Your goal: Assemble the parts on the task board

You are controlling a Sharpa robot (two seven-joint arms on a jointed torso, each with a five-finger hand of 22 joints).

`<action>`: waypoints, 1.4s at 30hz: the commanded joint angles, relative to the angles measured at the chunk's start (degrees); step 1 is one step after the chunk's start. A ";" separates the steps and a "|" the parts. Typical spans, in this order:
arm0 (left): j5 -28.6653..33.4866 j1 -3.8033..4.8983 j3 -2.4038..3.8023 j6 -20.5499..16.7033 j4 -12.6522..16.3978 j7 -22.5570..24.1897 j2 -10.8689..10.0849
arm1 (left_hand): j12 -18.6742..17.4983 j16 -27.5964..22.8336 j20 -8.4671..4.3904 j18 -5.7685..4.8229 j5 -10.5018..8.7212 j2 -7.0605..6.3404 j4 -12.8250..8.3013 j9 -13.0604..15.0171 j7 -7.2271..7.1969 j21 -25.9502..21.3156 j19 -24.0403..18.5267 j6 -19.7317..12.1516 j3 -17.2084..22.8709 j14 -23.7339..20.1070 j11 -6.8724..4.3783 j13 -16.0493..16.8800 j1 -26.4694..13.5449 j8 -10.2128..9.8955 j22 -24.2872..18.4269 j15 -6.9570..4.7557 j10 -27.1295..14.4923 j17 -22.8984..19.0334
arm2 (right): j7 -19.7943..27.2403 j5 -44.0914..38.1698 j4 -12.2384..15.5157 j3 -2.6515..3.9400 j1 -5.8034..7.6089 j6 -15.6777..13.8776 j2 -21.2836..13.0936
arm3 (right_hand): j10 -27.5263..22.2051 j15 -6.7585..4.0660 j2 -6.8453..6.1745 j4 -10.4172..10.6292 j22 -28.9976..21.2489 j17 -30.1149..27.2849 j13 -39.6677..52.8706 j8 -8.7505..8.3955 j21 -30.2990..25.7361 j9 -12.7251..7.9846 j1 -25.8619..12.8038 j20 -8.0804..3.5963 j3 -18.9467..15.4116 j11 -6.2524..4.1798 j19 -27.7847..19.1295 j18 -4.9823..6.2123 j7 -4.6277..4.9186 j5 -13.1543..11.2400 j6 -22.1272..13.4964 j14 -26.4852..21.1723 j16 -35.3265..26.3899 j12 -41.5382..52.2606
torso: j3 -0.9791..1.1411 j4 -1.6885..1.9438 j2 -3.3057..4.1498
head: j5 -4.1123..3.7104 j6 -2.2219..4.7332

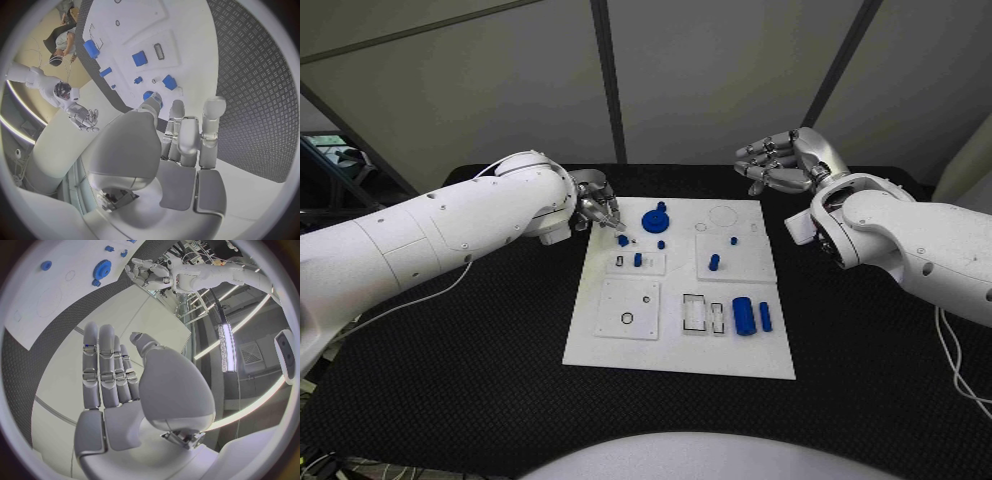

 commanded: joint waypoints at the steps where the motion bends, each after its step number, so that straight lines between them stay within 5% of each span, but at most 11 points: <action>1: -4.73 -0.07 -0.25 -3.93 1.22 4.75 -0.33 | 0.08 1.16 0.15 0.68 -0.14 -0.16 -0.37 -0.51 0.26 1.20 0.74 0.54 -0.12 0.71 0.08 -0.30 0.82 -0.34 1.06 0.05 0.06 1.31 | 0.11 0.01 0.03 0.03 0.09 0.28 -0.01 | -0.30 0.35 0.18 0.29 -0.04 0.08 -0.05 0.25 -0.27 0.03 -0.31 0.22 0.11 -0.03 -0.03 0.66 -0.12 0.28 -0.41 0.11 -0.38 0.25 | -0.01 0.00 0.06 | 0.17 0.04; 13: -12.61 -0.90 -1.73 -1.50 2.65 1.53 0.01 | 1.96 5.75 0.18 -0.50 -0.24 -0.60 1.28 -3.29 0.21 7.08 5.05 3.23 -2.49 3.73 0.06 -1.26 -0.47 -1.46 6.05 0.04 1.55 6.16 | 0.00 0.01 0.04 0.03 0.09 0.35 -0.01 | -0.30 0.35 0.18 0.29 -0.04 0.08 -0.05 0.25 -0.27 0.03 -0.31 0.22 0.11 -0.03 -0.03 0.66 -0.12 0.28 -0.41 0.11 -0.38 0.25 | -0.01 -0.04 0.16 | 0.14 0.05; 42: -13.77 -1.53 -1.94 0.01 1.65 -2.43 2.10 | 4.15 8.06 -0.13 -1.28 -0.17 0.78 2.43 -4.72 -0.29 10.91 7.47 7.16 -4.45 5.20 -0.41 -1.50 -0.13 -0.83 9.51 -0.34 2.41 8.76 | -0.04 0.01 -0.09 0.03 0.09 0.56 0.26 | -0.33 0.36 0.19 0.32 -0.10 0.10 -0.09 0.28 -0.36 0.03 -0.33 0.23 0.14 -0.03 0.02 0.66 -0.12 0.29 -0.45 0.11 -0.40 0.32 | 0.02 -0.01 0.04 | -0.01 -0.20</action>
